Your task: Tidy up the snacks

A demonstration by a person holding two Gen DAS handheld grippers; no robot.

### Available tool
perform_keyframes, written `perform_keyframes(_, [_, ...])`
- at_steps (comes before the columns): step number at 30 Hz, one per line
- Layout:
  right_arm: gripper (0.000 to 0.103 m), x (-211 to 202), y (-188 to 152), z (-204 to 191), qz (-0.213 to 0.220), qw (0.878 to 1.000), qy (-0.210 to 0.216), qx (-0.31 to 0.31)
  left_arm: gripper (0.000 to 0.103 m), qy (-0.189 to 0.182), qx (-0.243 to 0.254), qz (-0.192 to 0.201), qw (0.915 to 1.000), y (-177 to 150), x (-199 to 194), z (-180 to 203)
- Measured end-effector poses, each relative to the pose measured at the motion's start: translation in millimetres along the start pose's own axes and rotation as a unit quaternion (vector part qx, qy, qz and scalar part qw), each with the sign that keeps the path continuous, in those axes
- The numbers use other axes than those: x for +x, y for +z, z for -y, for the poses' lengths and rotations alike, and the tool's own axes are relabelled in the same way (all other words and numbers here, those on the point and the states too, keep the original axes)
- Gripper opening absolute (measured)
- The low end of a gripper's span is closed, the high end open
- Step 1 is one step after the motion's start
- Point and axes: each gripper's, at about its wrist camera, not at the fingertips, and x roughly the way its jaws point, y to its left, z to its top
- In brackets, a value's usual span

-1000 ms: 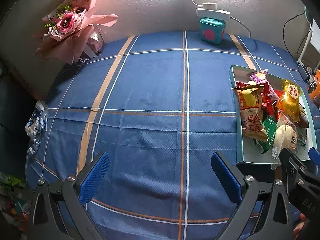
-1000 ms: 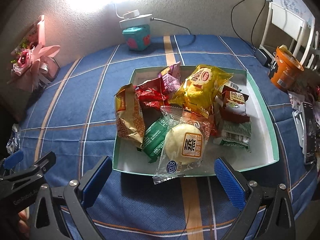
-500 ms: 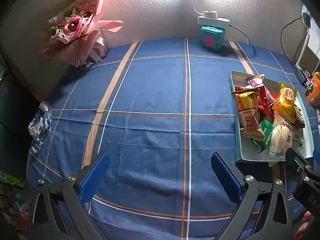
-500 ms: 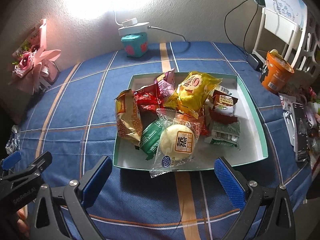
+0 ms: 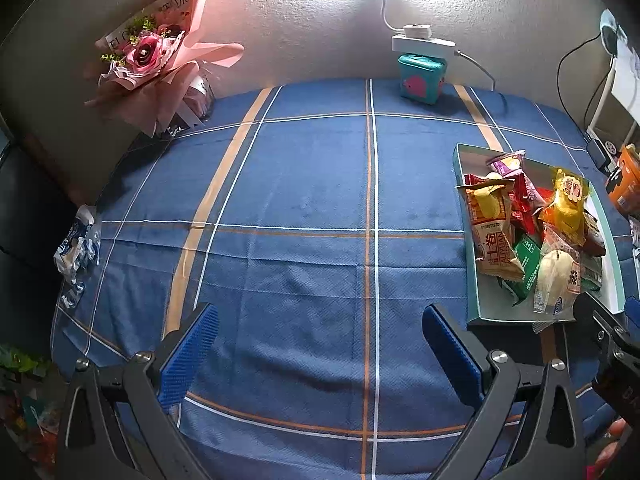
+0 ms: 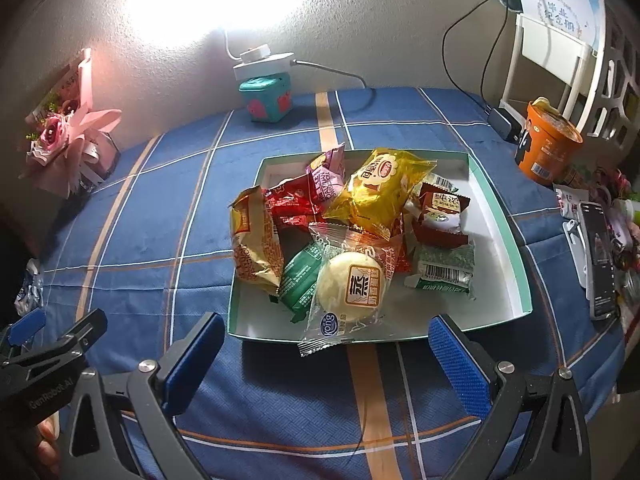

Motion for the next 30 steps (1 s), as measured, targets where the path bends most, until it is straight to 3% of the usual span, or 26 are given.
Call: perform_keyframes(30, [0.103,8.2,2.4,-7.8,-0.005,1.000,0.020,-0.016,0.101,-0.011,-0.009,-0.001,0.9999,5.0,2.0,-2.9])
